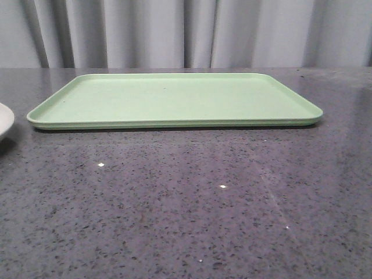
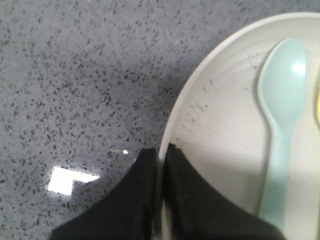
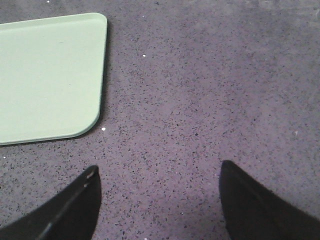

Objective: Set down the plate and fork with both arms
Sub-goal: 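Grasp the cream plate rim with the left gripper, then lift the plate with the left gripper and carry it over the tray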

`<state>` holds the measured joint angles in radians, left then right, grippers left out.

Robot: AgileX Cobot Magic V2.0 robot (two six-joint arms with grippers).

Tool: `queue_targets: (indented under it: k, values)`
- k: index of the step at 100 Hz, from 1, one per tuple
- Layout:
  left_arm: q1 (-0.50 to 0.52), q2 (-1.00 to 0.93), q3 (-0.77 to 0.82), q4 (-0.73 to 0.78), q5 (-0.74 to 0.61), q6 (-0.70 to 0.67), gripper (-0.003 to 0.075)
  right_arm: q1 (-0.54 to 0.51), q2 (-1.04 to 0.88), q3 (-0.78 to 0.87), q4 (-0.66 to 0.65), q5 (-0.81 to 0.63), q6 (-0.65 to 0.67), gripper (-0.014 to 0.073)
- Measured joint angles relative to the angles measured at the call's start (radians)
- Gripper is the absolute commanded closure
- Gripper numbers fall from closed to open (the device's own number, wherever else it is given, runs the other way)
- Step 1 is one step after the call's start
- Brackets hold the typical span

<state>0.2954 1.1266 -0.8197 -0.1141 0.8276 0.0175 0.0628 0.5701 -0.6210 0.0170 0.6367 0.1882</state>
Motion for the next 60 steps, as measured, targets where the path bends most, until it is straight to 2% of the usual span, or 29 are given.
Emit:
queue_targets:
  k: [22,41,52,60]
  values:
    - [0.0,-0.031,-0.127,-0.069,0.062,0.015,0.0741,0.0,0.0,0.0,0.0,0.0,0.0,0.0086]
    - [0.0,-0.033,-0.191,-0.211,0.049,0.061,0.0741,0.0,0.0,0.0,0.002,0.0,0.0,0.0086]
    - [-0.037,-0.012,-0.199,-0.277,0.005,0.085,0.0741,0.0,0.0,0.0,0.002,0.0,0.0,0.0086]
    - [-0.1,0.03,-0.208,-0.293,-0.027,0.089,0.0741,0.0,0.0,0.0,0.002,0.0,0.0,0.0086]
